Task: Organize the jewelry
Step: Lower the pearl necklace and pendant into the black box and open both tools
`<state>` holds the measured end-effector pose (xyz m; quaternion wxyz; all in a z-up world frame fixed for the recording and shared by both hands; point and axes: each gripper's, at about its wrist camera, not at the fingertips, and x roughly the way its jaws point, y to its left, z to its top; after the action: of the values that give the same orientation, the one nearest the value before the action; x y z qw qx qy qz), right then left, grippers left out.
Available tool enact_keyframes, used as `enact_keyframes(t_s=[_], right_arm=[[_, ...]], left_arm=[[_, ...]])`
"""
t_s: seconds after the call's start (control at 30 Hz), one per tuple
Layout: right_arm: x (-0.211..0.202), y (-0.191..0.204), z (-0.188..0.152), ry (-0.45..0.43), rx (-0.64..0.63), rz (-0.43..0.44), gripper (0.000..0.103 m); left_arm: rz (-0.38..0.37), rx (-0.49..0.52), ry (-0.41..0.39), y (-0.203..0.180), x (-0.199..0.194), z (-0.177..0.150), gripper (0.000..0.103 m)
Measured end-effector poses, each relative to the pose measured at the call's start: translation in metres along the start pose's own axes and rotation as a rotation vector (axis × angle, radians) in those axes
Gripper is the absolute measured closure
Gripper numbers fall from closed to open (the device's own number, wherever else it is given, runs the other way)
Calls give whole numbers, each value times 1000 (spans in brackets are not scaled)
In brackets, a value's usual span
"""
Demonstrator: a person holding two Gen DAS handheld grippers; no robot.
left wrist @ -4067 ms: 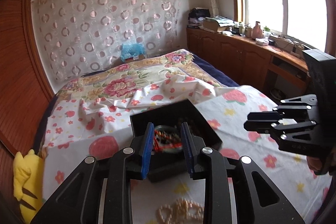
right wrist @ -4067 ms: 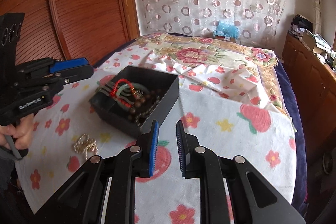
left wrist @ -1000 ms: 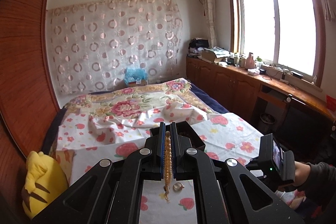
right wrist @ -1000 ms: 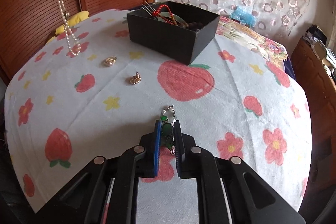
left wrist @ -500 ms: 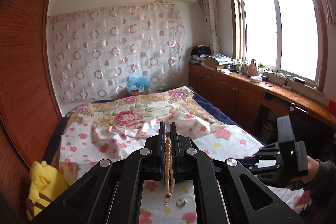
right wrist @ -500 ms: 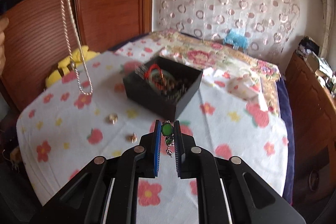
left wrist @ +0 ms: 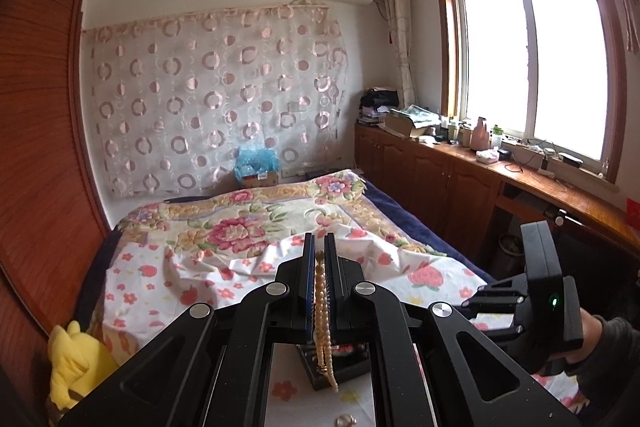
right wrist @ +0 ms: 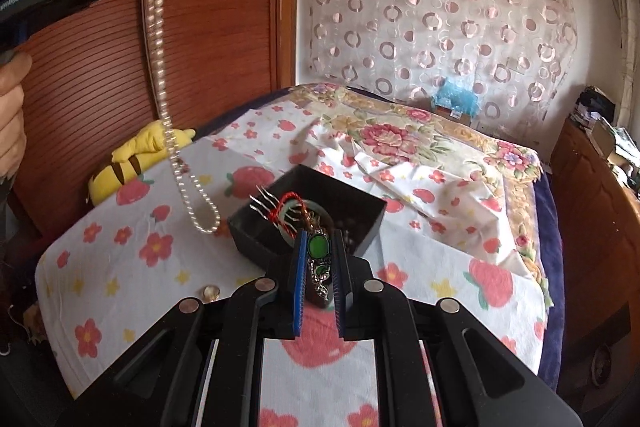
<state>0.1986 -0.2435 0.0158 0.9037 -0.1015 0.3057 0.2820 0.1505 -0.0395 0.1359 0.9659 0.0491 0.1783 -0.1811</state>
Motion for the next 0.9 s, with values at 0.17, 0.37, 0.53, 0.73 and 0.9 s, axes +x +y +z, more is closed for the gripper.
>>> enact_keyframes(t_s=[0.17, 0.37, 0.53, 0.73, 0.9], right_arm=[[21, -2, 9, -1, -9, 30, 90], [54, -10, 6, 34, 16, 55, 90], [79, -16, 0, 68, 29, 70, 89], [93, -20, -6, 82, 38, 80, 89], [97, -22, -10, 86, 43, 82, 82]], left_arm=[[-1, 16, -4, -2, 22, 17, 99], [-10, 13, 17, 3, 57, 23, 99], [-19, -5, 59, 10, 91, 14, 99], [-35, -20, 109, 17, 124, -2, 99], [-47, -26, 138, 21, 140, -12, 99]])
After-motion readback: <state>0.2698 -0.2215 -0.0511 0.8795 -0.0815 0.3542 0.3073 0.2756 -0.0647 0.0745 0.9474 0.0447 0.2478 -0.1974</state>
